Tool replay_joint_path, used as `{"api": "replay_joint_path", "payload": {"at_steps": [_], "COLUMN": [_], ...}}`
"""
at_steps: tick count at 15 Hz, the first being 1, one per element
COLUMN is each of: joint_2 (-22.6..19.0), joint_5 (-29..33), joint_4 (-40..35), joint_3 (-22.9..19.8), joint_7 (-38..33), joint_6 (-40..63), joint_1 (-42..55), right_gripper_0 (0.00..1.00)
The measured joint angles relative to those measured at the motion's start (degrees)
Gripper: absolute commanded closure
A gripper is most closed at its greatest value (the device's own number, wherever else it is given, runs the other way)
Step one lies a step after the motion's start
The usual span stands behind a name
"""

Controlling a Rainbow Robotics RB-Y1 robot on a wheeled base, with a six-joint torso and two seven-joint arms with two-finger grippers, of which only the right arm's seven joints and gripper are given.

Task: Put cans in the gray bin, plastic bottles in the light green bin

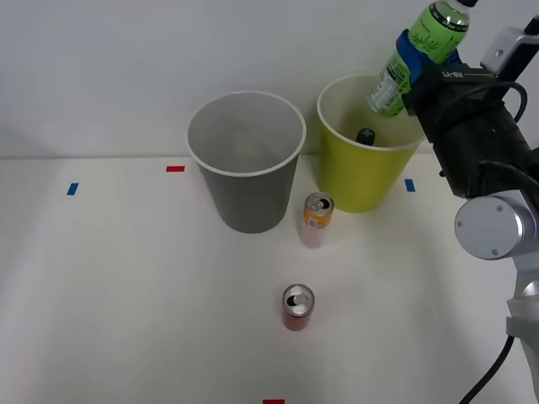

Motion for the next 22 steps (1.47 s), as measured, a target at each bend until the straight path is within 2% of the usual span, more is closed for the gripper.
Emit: {"api": "replay_joint_path", "payload": {"at_steps": [8, 9, 10, 11, 12, 22], "joint_2": [0.87, 0.96, 0.99, 0.95, 0.83, 0.33], "joint_5": [-0.05, -0.03, -0.01, -0.01, -0.08, -1.56], "joint_4": [2.29, 2.94, 3.19, 3.28, 3.31, 3.31], "joint_3": [-0.61, -0.78, -0.94, -1.02, -1.10, -1.02], "joint_7": [-1.06, -0.97, -0.97, -1.05, -1.14, -0.93], "joint_6": [0.02, 0.02, 0.02, 0.02, 0.02, 0.02], "joint_1": [-3.57, -4.08, -4.27, -4.33, -4.35, -4.29], "right_gripper_0": [1.00, 0.79, 0.34, 0.09, 0.00, 0.00]}}
